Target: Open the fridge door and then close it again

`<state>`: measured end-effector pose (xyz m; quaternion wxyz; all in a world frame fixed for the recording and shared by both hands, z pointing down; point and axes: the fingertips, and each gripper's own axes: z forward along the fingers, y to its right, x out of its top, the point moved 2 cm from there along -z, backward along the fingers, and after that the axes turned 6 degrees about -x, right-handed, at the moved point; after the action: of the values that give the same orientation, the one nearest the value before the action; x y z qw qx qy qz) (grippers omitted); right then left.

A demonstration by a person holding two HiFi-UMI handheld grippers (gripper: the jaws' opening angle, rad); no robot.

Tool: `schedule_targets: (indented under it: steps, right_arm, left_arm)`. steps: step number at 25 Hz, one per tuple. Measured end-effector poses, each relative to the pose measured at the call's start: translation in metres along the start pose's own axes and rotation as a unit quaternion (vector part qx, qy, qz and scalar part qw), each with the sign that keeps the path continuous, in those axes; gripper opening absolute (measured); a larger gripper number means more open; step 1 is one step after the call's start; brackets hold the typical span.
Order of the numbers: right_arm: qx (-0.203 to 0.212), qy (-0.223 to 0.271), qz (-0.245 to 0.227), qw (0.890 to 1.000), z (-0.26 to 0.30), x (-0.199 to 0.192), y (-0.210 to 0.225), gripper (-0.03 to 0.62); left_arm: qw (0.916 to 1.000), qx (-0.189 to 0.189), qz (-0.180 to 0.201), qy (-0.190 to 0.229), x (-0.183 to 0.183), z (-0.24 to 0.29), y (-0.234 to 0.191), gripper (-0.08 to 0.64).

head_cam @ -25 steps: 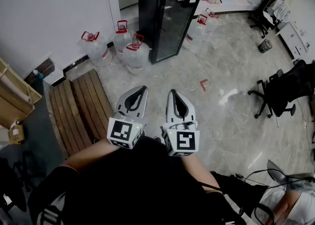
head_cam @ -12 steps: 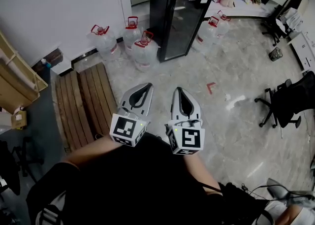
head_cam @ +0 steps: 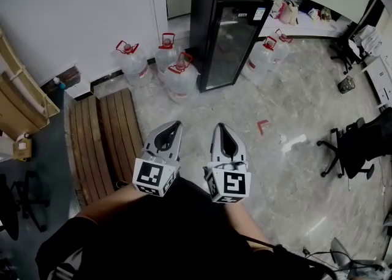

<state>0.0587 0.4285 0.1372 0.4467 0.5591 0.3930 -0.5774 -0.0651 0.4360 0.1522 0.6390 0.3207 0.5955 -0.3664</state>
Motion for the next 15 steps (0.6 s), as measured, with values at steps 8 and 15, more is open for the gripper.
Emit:
schedule_targets:
  steps: [8,15]
  right_arm:
    - [0.003,-0.01,-0.001,1.0,0.092,-0.015,0.024,0.015]
    - [-0.018,0.0,0.022,1.0,0.236,-0.02,0.046,0.015]
  left_arm:
    - [0.9997,-0.003,-0.022,-0.011,-0.026,0.09,-0.06,0.006]
    - [0.9998,-0.008,-0.013,-0.012,-0.03,0.211,-0.158,0.006]
